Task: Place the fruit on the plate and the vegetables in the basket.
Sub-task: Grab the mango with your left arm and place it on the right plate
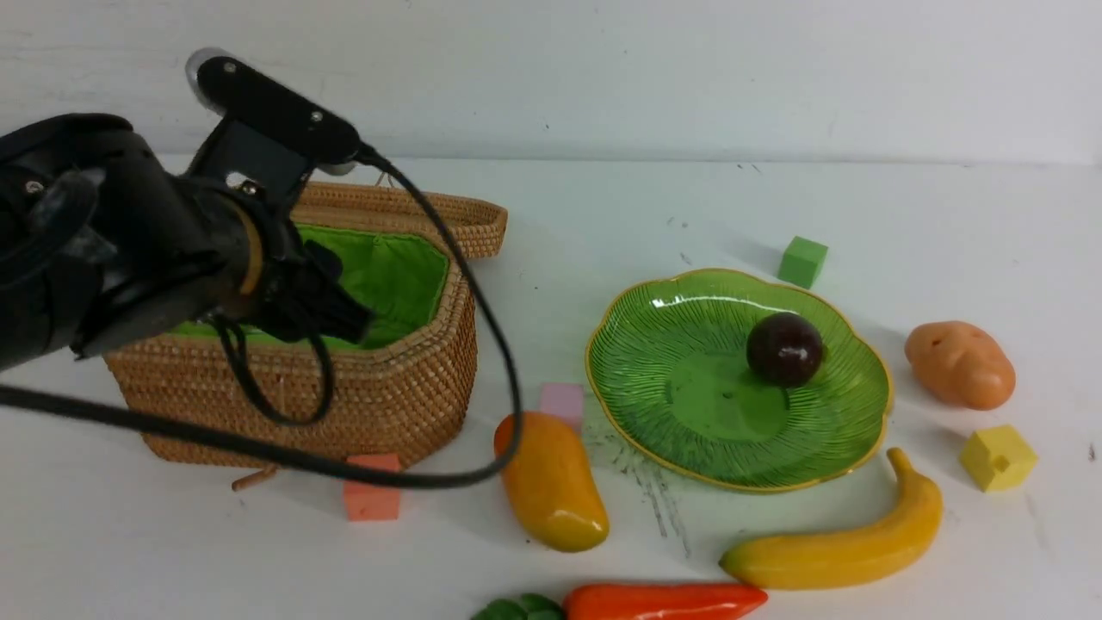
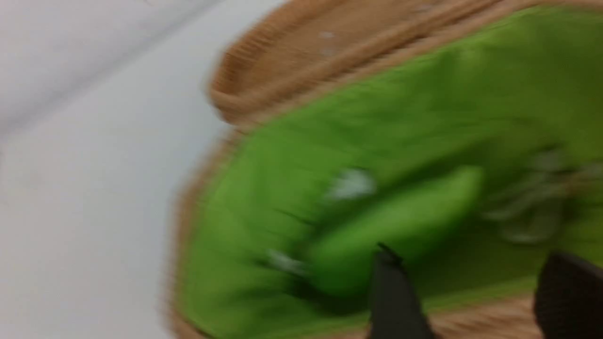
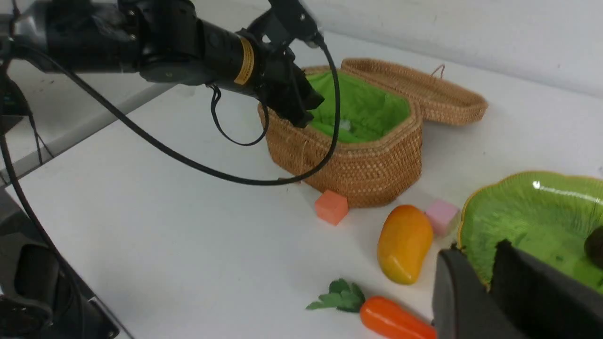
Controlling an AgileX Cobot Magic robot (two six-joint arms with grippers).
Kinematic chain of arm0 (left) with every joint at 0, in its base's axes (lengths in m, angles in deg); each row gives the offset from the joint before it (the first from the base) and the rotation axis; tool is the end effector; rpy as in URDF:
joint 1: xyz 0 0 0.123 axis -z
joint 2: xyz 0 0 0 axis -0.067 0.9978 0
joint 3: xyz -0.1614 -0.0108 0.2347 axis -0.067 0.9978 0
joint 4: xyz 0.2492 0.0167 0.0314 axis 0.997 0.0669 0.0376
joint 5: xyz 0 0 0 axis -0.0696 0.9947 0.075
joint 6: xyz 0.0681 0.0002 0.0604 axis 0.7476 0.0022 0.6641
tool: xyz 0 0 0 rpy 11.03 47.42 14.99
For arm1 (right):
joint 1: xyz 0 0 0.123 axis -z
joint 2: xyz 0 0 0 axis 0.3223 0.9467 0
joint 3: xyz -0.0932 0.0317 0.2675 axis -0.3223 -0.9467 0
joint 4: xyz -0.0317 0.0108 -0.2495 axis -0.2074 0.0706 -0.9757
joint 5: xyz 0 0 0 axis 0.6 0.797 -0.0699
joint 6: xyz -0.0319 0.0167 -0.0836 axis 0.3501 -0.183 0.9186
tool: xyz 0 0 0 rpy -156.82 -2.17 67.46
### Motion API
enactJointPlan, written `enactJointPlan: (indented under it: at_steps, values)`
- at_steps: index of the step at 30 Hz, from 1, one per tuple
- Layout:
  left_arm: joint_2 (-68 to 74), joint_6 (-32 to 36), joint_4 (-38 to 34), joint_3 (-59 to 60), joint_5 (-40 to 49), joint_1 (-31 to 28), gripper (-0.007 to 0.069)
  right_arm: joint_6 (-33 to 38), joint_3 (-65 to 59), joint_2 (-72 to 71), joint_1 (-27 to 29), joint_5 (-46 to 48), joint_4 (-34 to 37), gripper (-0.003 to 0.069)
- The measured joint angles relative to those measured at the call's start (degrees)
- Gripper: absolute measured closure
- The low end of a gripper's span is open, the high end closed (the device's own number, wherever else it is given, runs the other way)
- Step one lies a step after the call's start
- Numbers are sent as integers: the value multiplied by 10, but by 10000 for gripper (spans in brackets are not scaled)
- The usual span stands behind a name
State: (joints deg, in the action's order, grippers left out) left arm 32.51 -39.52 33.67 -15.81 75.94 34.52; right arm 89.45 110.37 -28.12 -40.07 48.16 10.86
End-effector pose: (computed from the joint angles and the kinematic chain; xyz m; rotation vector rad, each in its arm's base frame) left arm 0.2734 -0.1236 0.3066 0.3680 2.2582 0.1347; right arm 0.0375 0.0558 0.4494 -0.6304 1.8331 0.6768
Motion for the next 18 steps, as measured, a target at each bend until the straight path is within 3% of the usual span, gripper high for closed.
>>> enactJointPlan:
  at_steps: [2,3,5,9,13,18]
  values:
    - [-14,-33,-93,0,48,56,480,-12,0,0,0,25,-3,533]
    - [-14,-34,-101,0,52,56,493,-12,0,0,0,27,-3,533]
    - [-17,-39,-197,0,84,109,609,-15,0,0,0,51,-4,533]
    - [-12,-23,-292,0,86,156,634,-16,0,0,0,76,-6,533]
    - [14,-11,-335,0,51,182,491,-16,0,0,0,88,-6,531]
    - [73,-56,-335,-32,37,182,154,-8,0,0,0,94,-11,528]
